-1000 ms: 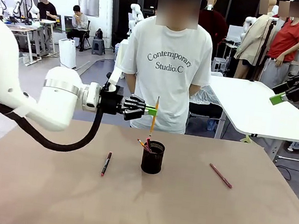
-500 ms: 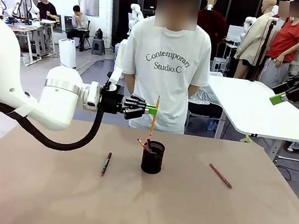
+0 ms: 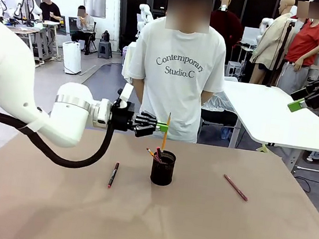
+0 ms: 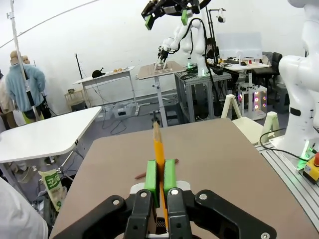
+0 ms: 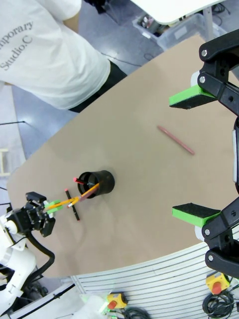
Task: Place the pens into the pen holder.
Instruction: Pick up a writing instrument from the table and place it into the Pen holder.
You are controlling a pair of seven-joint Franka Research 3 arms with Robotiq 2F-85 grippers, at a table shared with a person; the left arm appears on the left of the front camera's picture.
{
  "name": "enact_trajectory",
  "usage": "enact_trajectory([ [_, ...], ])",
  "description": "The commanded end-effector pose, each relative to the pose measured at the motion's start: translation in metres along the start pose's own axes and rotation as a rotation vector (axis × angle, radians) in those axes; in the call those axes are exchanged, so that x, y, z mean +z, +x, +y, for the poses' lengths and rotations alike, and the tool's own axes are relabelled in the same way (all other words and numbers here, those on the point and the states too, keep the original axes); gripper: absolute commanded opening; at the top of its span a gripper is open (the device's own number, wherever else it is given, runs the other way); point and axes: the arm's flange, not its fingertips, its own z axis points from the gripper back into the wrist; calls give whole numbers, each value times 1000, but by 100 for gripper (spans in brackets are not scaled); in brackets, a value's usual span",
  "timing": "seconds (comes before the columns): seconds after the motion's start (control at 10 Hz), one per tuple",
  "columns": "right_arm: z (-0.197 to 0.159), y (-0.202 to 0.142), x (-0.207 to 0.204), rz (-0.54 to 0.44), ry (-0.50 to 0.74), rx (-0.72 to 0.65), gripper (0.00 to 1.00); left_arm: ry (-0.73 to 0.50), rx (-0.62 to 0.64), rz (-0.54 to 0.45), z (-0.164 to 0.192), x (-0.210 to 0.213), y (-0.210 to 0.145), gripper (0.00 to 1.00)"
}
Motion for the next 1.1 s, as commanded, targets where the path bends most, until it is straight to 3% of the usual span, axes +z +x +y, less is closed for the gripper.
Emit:
enact_trajectory([
  [0.0, 1, 2, 1, -12, 0, 1, 100, 2, -31, -54, 11, -13, -8, 0],
  [0.7, 1, 2, 1, -12, 0, 1, 100, -24, -72, -44, 31, -28, -32, 0],
  [0.8, 1, 2, 1, -12, 0, 1, 100, -24, -64, -47, 30, -30, -35, 10],
  [1.0, 1, 2, 1, -12, 0, 1, 100, -26, -71, -46, 30, -28, -34, 49],
])
